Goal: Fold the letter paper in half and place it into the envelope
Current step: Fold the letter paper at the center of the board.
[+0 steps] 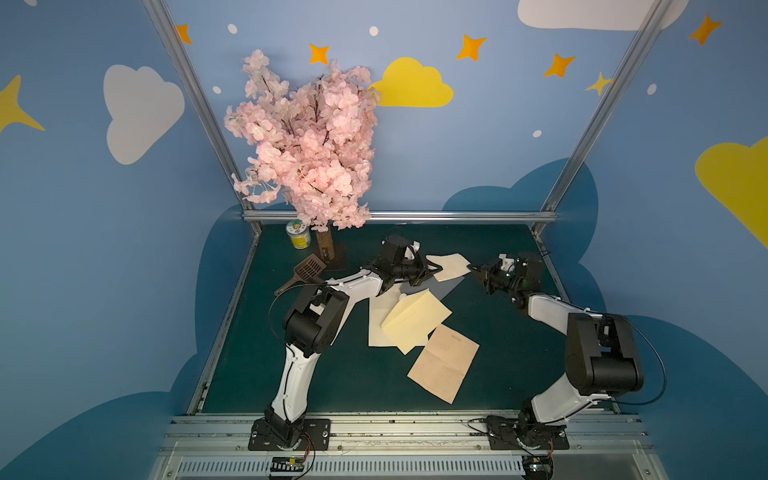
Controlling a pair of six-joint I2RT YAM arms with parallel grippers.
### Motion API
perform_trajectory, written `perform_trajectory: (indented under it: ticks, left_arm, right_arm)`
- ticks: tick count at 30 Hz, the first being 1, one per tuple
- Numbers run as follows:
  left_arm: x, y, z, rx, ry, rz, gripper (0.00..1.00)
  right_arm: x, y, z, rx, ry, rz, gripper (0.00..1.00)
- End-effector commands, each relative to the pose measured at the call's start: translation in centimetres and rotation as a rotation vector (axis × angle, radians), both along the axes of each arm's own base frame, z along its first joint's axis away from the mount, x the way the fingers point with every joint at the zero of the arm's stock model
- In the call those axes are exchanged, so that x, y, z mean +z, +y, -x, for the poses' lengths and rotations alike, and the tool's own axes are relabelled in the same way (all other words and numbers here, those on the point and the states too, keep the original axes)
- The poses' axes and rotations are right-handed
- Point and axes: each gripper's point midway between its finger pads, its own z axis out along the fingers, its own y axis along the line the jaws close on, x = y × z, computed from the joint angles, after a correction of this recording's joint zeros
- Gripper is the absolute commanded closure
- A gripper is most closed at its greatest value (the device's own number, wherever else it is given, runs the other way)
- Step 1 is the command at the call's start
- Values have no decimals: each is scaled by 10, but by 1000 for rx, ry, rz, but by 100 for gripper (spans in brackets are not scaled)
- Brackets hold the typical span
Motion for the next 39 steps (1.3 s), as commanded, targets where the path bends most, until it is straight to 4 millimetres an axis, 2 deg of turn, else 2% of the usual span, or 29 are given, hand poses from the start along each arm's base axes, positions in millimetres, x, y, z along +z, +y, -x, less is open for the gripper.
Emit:
perform_trajectory:
  ticks: [1,3,5,6,9,13,17,19,20,22,23,25,26,27,30,36,39]
  left_arm:
    - [20,4,0,0,-47,17,97]
    - [20,4,0,1,-46,16,97]
    - [20,4,0,3,-46,15,97]
    - [20,4,1,2,-47,15,97]
    - [21,4,1,7,-50,16,97]
    - [21,2,1,8,-51,16,97]
    - [20,1,1,10,-51,15,97]
    - [20,0,2,7,-52,16,97]
    - [21,0,2,7,-53,17,97]
    - [22,0,2,6,-54,18,97]
    - [22,0,3,6,-55,18,97]
    - [24,0,4,0,-61,20,97]
    - [24,1,4,0,-61,19,97]
    - [26,1,5,-7,-67,20,97]
    - [30,2,9,-32,-86,6,97]
    - [35,8,22,-103,-136,-38,97]
    - [36,10,30,-147,-160,-60,97]
  right_arm:
    - [0,-5,-4,0,-16,10,98]
    - [0,-8,-4,-5,-14,9,88]
    - [0,-10,-4,-6,-15,9,83]
    - [-1,-11,-4,-5,-12,7,84]
    - [0,-10,-3,2,-14,5,97]
    - [0,-8,-1,16,-17,2,97]
    - [-1,-7,3,22,-16,3,78]
    - [-1,-8,4,20,-17,6,77]
    - [-1,-8,5,21,-17,6,77]
    - [0,-7,5,27,-21,7,95]
    - [1,-7,5,32,-22,8,100]
    - [2,-6,6,41,-23,14,100]
    - [3,-5,7,50,-25,19,94]
    - [4,-5,8,61,-23,26,83]
    - [8,-3,13,108,-13,79,57]
    - [25,-1,32,259,-10,258,31]
    - [31,2,44,333,-17,349,22]
